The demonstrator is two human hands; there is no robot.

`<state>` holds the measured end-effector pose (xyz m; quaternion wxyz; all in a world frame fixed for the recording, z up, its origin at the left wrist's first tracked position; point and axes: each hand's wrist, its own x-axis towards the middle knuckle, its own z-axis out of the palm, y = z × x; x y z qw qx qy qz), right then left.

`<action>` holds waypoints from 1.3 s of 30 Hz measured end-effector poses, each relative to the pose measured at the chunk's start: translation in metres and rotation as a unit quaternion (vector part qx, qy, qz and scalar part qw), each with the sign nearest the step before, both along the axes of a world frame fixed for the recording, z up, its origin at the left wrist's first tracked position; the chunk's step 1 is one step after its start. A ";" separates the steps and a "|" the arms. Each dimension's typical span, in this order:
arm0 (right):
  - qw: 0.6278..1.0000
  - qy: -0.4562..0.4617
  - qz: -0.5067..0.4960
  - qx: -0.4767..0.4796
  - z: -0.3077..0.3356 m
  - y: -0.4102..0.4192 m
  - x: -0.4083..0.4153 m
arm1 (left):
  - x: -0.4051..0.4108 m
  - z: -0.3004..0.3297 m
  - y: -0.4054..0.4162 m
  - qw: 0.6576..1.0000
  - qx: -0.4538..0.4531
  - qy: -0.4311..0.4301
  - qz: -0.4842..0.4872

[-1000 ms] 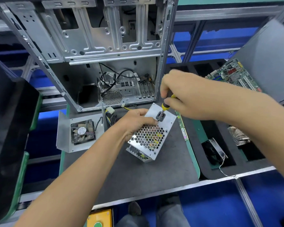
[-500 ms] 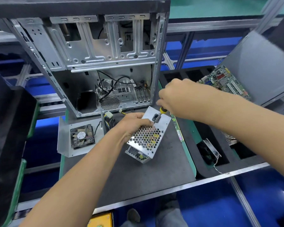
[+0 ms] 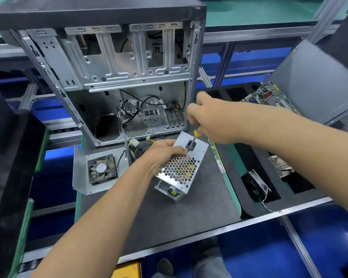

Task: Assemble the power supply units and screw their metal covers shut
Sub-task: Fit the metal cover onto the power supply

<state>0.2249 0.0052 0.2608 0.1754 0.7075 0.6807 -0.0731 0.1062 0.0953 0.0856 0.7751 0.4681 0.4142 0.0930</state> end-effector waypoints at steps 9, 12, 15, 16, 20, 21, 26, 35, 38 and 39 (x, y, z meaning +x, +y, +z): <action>0.995 -0.094 0.008 0.009 -0.006 0.003 -0.007 | -0.001 0.000 0.000 1.000 0.001 0.006 0.007; 0.999 -0.031 -0.007 -0.019 0.000 -0.001 -0.003 | 0.000 0.000 -0.002 1.000 -0.004 0.000 0.007; 0.999 -0.046 0.016 -0.006 0.001 -0.001 -0.007 | 0.002 0.000 -0.003 1.000 -0.006 0.001 0.006; 0.998 -0.061 0.013 0.005 0.002 0.000 -0.010 | 0.001 -0.001 -0.002 1.000 -0.006 0.001 0.009; 0.997 -0.068 -0.023 0.003 0.001 0.005 -0.005 | 0.000 -0.002 -0.001 1.000 -0.012 0.003 0.016; 0.998 -0.061 -0.018 -0.008 -0.001 0.006 -0.002 | 0.000 -0.002 -0.001 1.000 -0.012 0.002 0.015; 0.997 -0.056 0.045 -0.020 0.001 0.000 -0.001 | 0.000 -0.004 -0.001 1.000 -0.016 -0.006 0.013; 0.999 -0.026 -0.035 -0.014 0.001 0.011 -0.006 | -0.001 -0.003 -0.001 1.000 -0.004 0.004 0.013; 0.999 -0.043 0.022 -0.022 0.003 0.005 -0.006 | -0.001 -0.003 -0.001 1.000 -0.013 -0.001 0.016; 0.997 -0.068 0.046 -0.002 0.002 0.004 -0.006 | 0.000 -0.003 -0.001 1.000 -0.014 0.000 0.016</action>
